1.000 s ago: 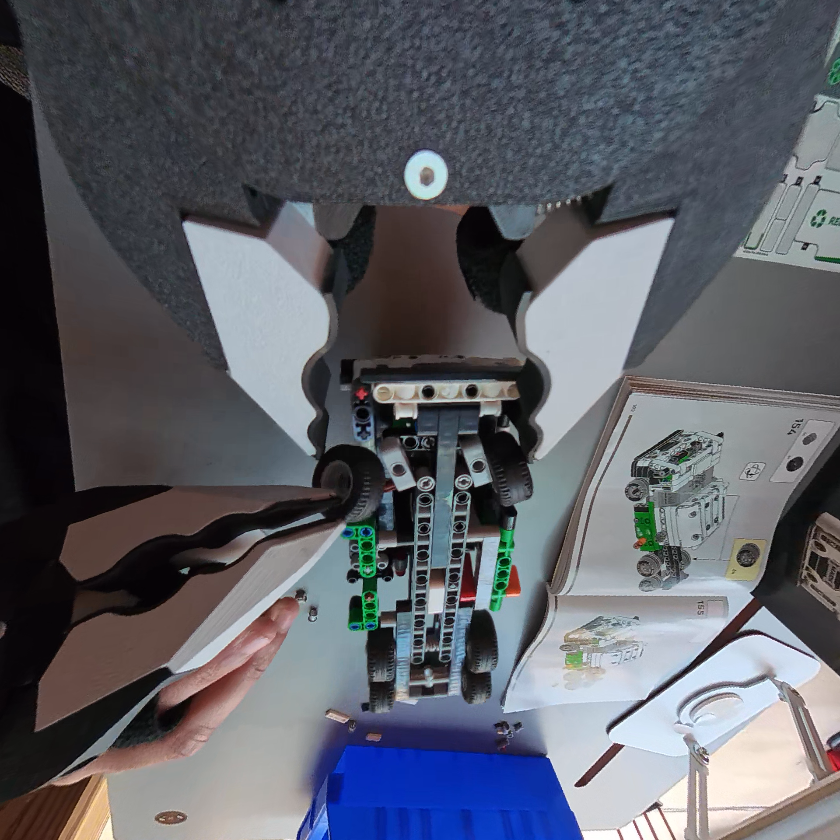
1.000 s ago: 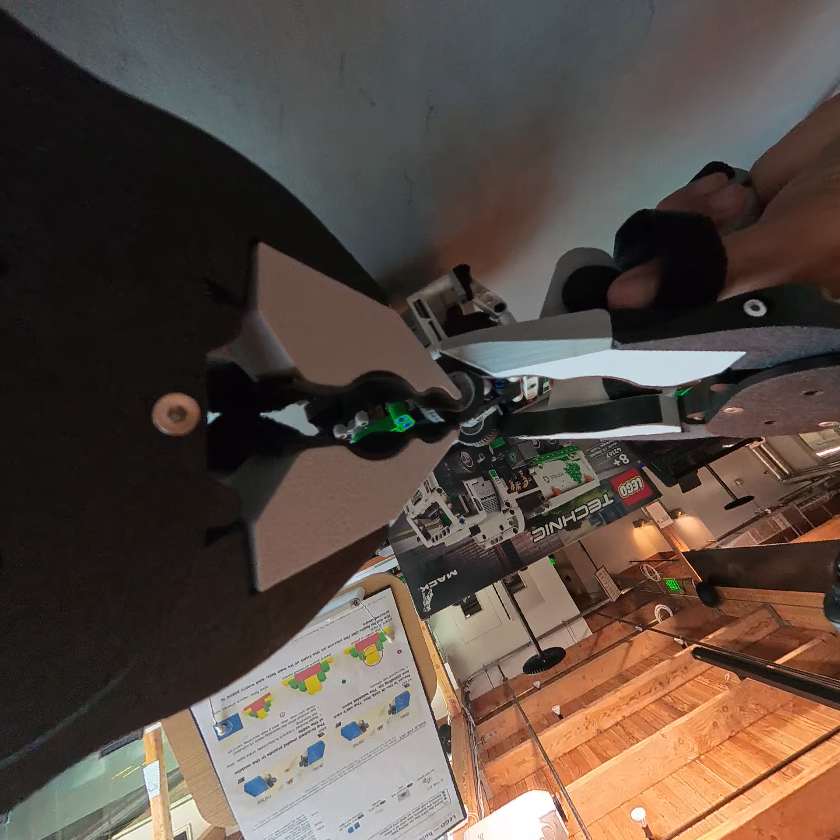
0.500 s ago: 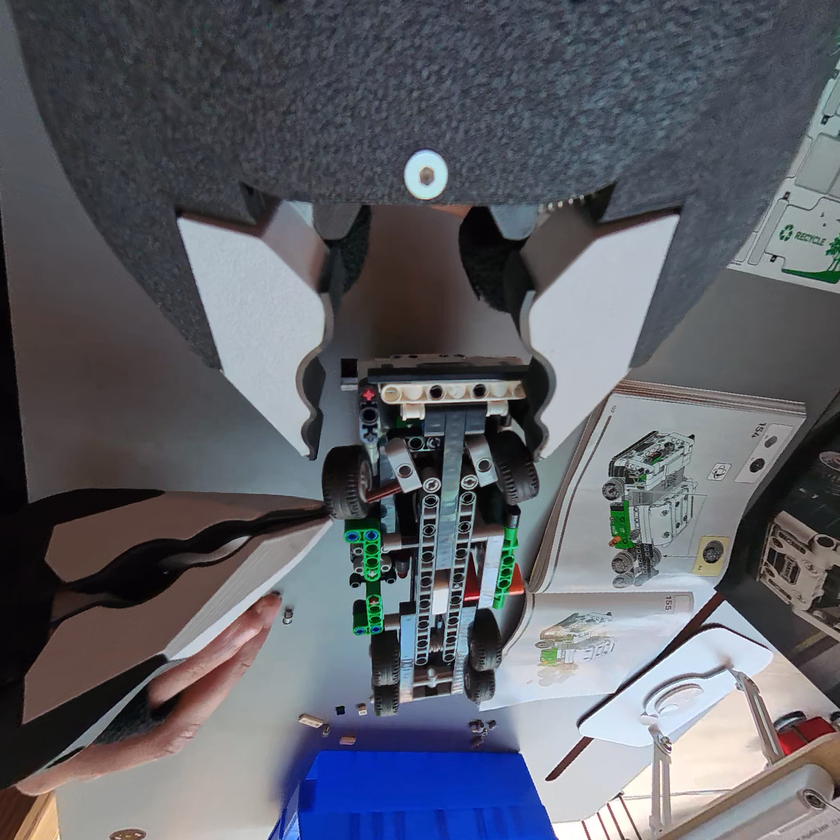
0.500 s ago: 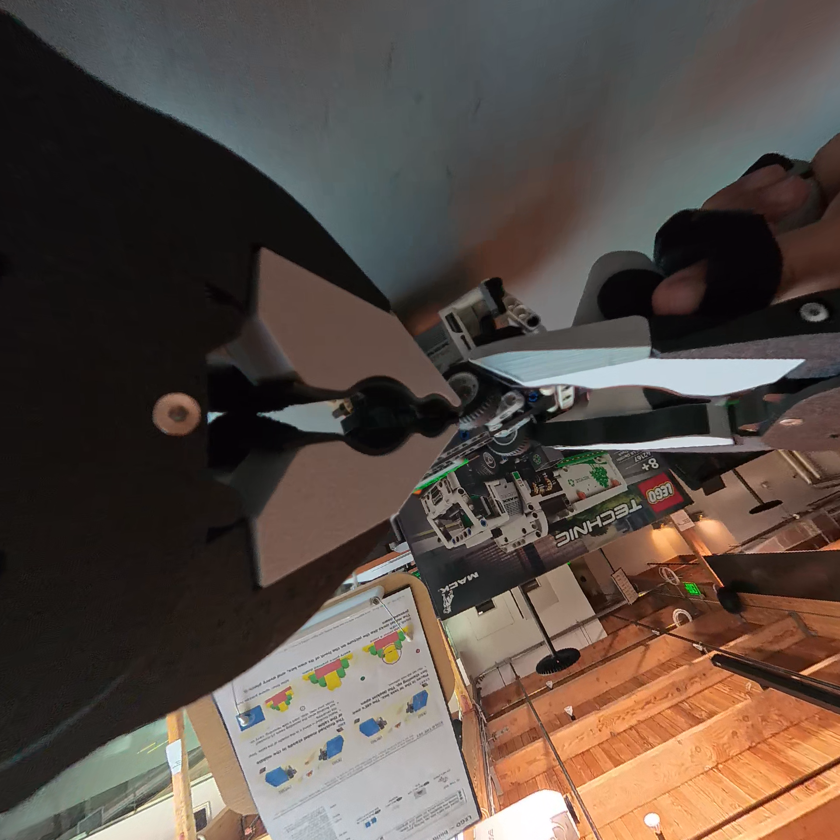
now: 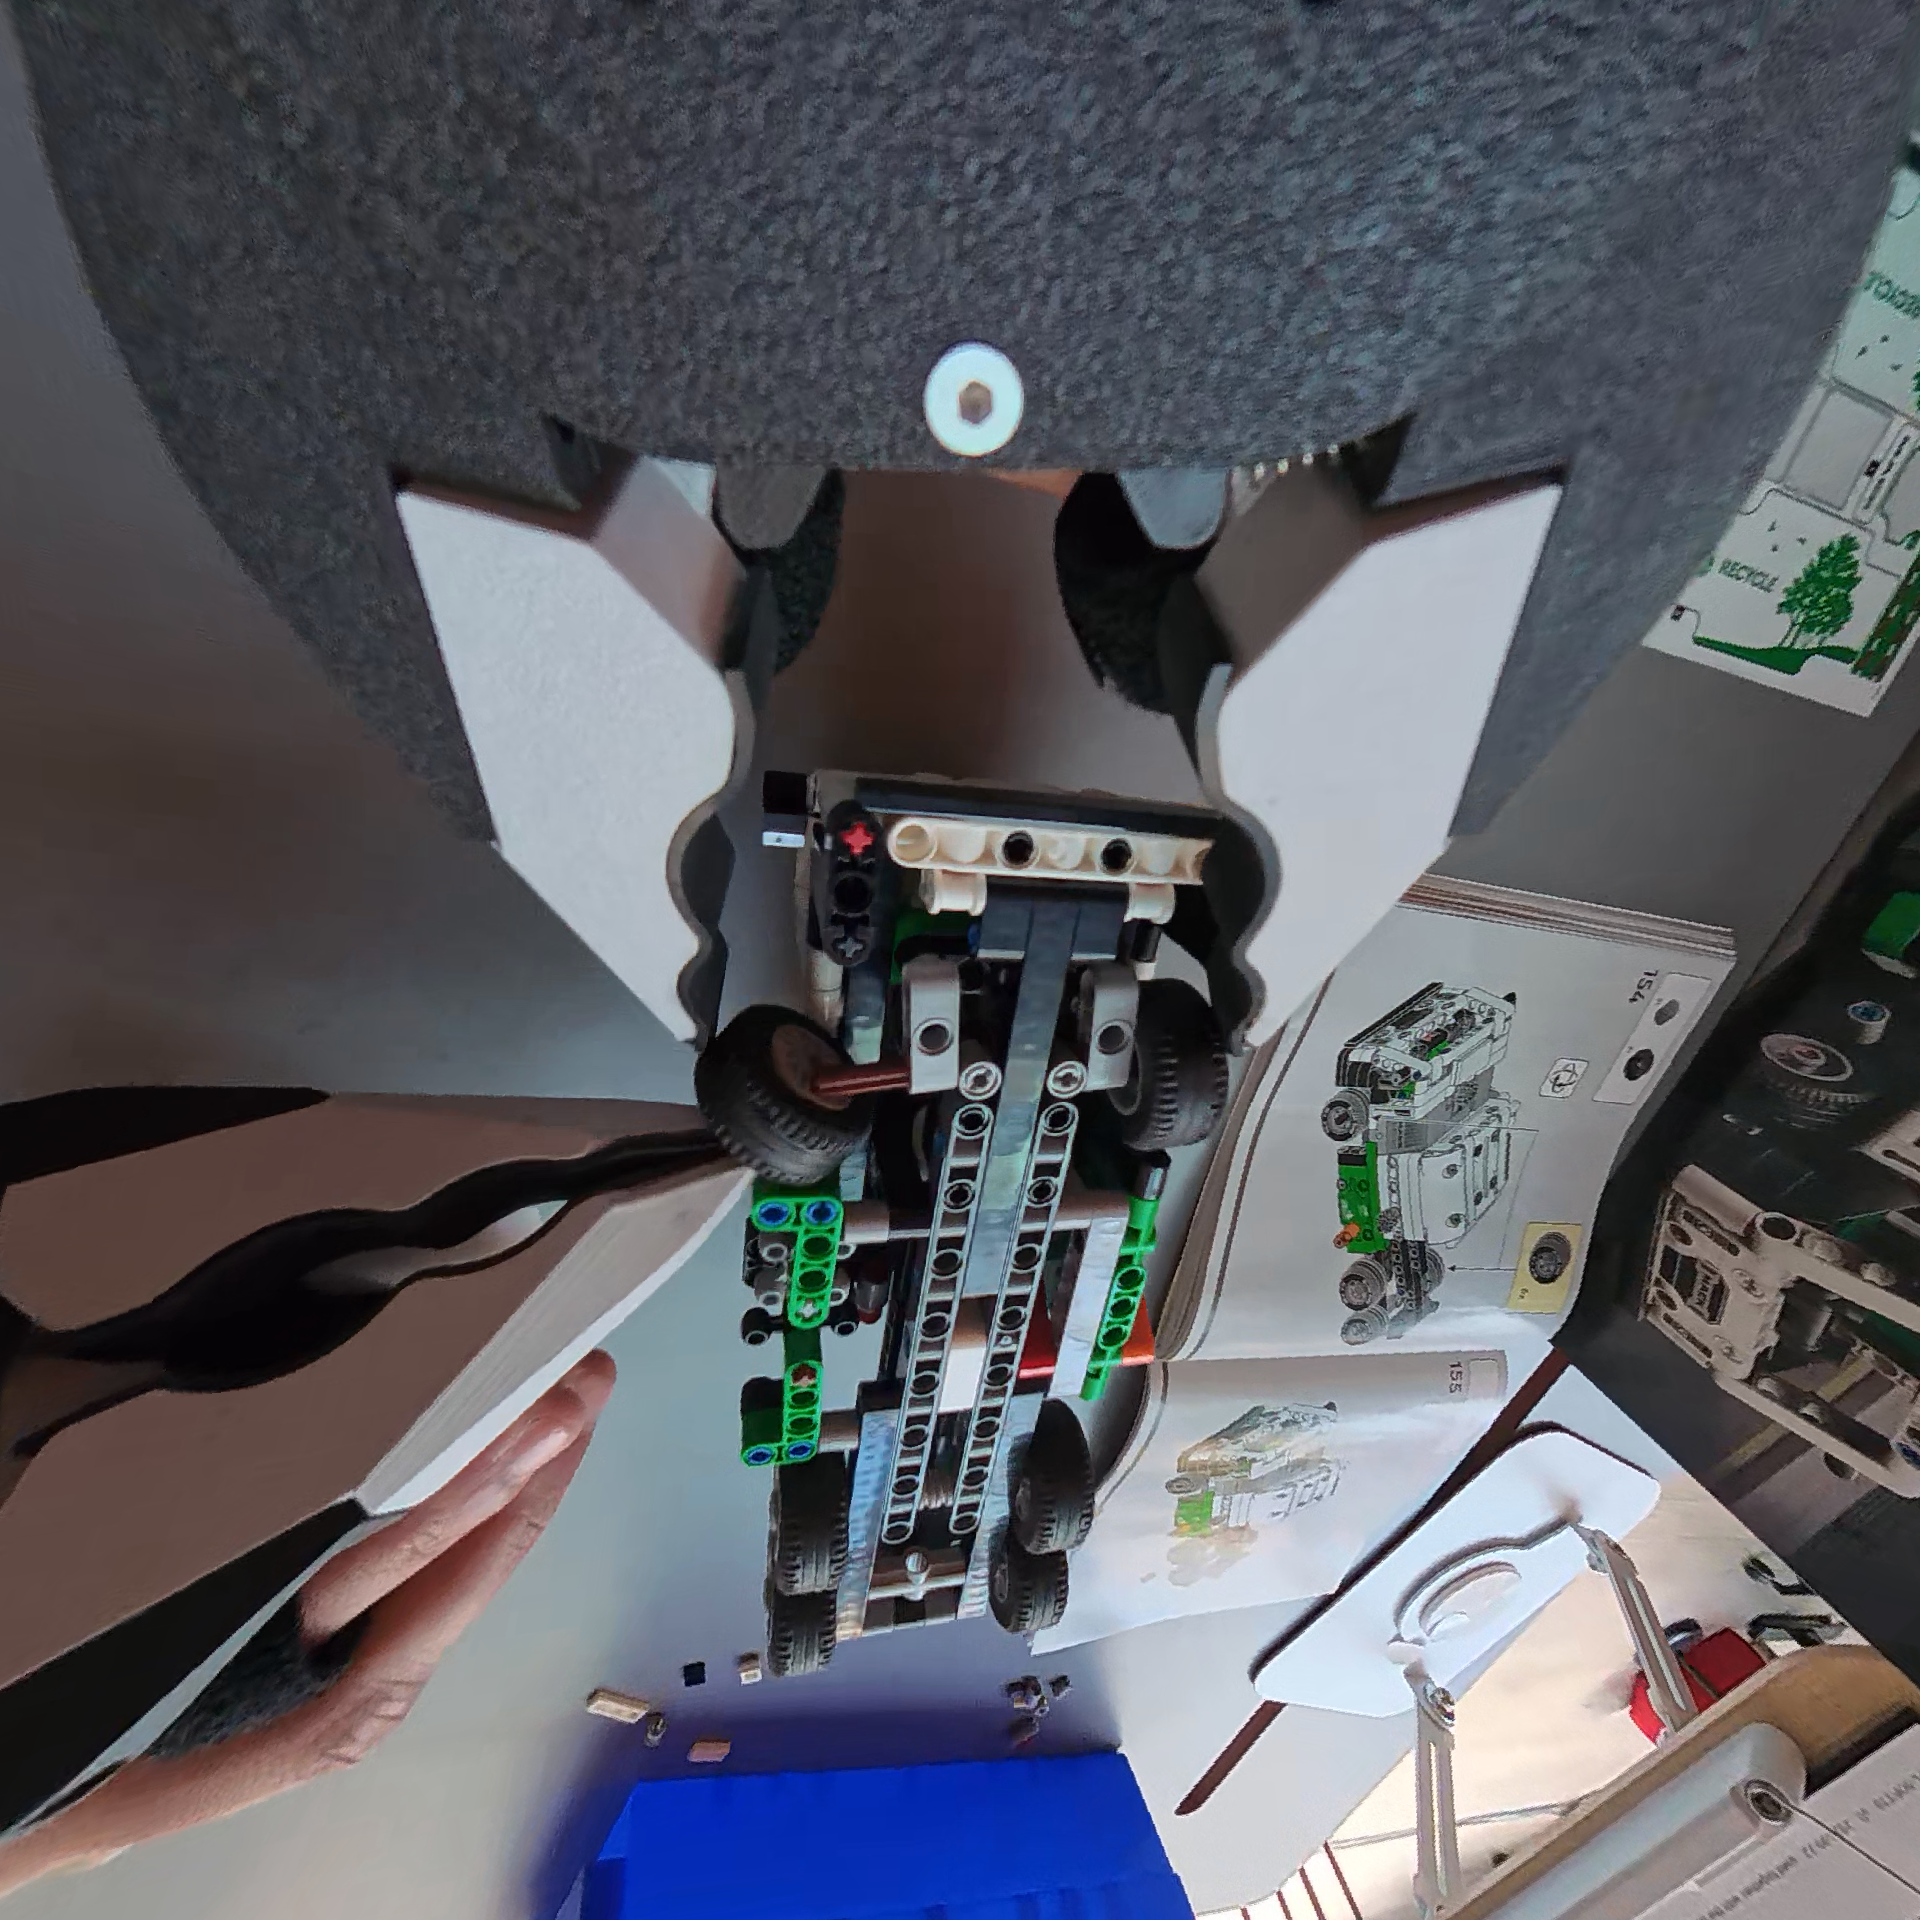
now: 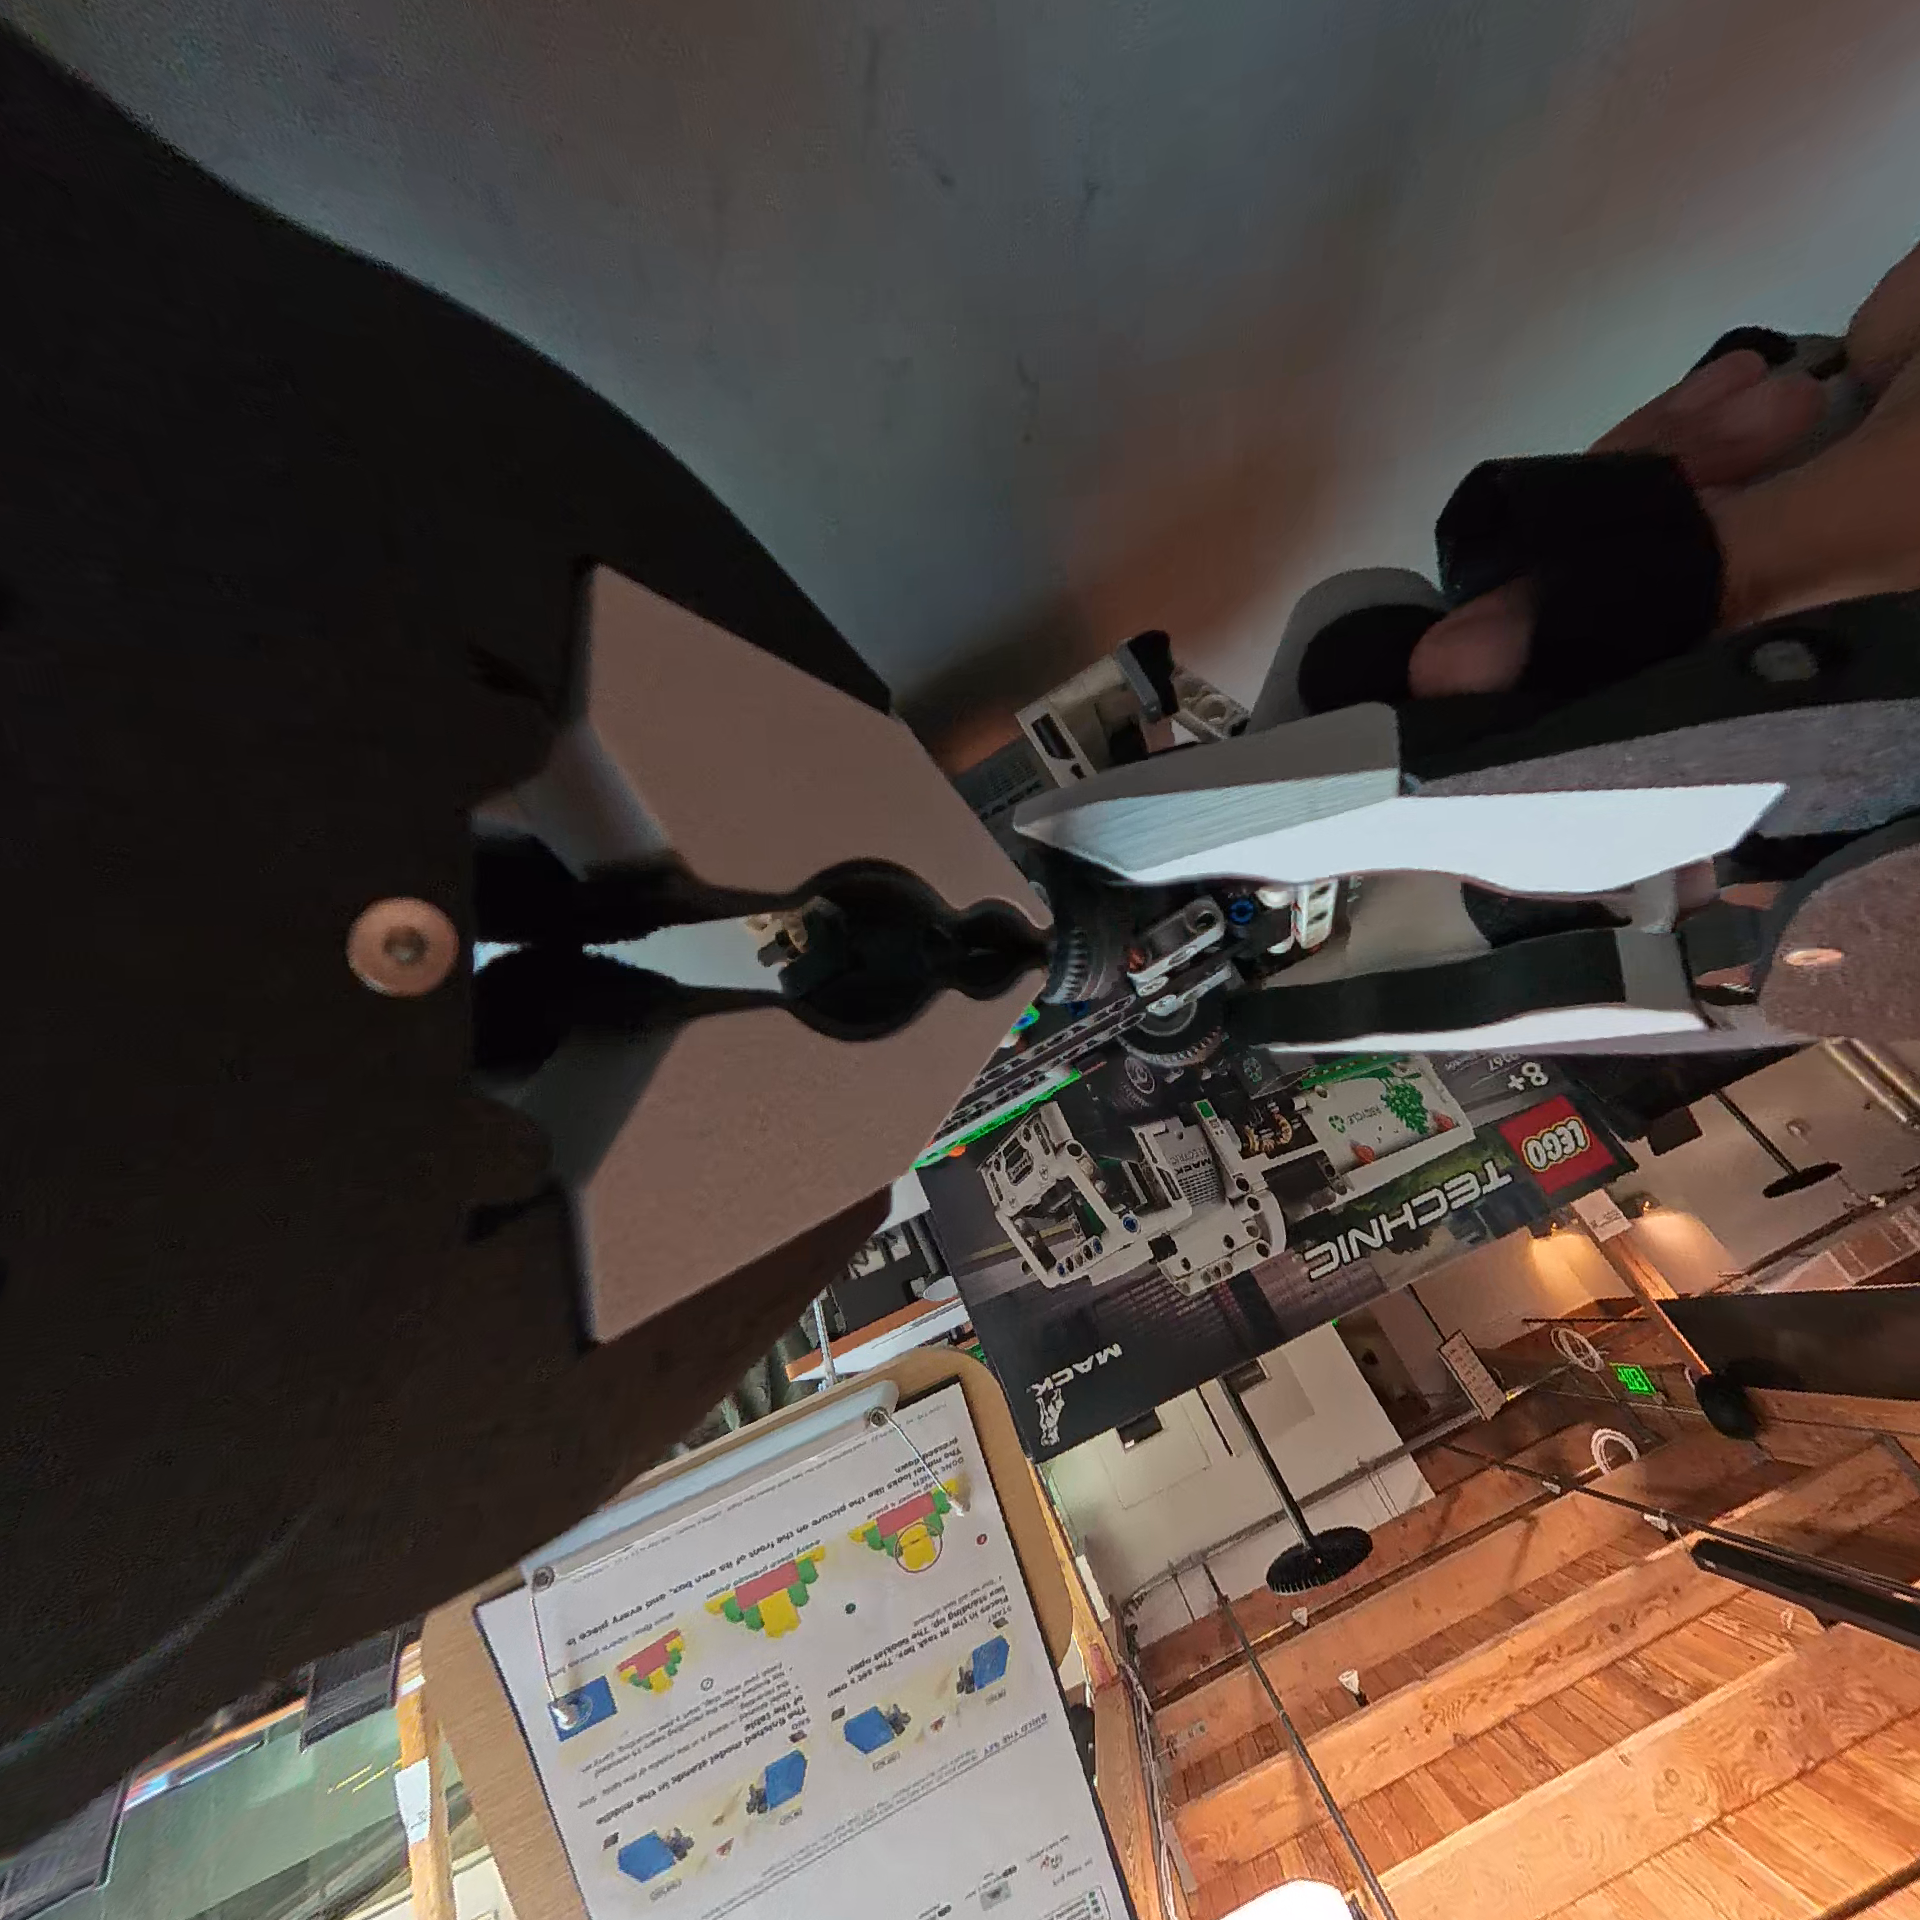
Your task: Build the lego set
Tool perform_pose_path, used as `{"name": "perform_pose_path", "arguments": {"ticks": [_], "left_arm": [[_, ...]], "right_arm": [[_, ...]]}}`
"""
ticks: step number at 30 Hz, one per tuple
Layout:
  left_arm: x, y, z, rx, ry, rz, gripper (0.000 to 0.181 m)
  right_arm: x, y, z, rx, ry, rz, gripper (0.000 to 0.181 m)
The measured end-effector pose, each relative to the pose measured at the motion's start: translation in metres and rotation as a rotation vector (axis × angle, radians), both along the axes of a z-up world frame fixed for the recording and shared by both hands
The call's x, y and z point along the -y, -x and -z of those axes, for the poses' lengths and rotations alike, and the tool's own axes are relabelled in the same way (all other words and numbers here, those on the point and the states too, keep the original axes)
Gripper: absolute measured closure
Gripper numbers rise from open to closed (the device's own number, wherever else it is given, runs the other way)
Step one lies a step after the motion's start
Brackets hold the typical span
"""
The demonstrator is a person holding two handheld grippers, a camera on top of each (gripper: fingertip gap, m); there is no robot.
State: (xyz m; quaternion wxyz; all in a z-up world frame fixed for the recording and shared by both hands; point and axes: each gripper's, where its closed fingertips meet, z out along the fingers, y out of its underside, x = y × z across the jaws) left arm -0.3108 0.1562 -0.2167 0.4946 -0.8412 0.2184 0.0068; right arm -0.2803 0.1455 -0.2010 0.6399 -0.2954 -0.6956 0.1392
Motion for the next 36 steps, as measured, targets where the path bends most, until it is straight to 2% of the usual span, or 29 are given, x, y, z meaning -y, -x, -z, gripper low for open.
{"name": "perform_pose_path", "arguments": {"ticks": [1,11,17,20,22,29,36], "left_arm": [[0.000,0.001,0.000,-0.009,0.000,-0.002,0.090],[0.003,0.002,0.001,-0.030,-0.005,0.003,0.091],[0.004,0.001,0.001,-0.045,-0.009,0.005,0.093],[0.006,0.002,0.001,-0.050,-0.012,0.006,0.097],[0.006,0.003,-0.002,-0.041,-0.033,0.001,0.108],[0.006,0.001,0.000,-0.028,-0.034,0.017,0.098],[0.002,-0.001,-0.004,0.069,-0.041,0.028,0.102]], "right_arm": [[0.001,0.000,0.000,0.003,0.010,-0.006,0.181],[0.003,0.005,0.007,0.045,0.081,-0.053,0.181],[0.007,0.002,0.007,0.075,0.233,-0.128,0.181],[0.010,-0.001,0.007,0.068,0.212,-0.161,0.181],[0.014,-0.003,0.005,0.039,0.206,-0.179,0.181],[0.013,0.001,0.013,0.063,0.185,-0.149,0.181],[0.004,-0.002,0.014,0.056,0.181,-0.125,0.181]]}}
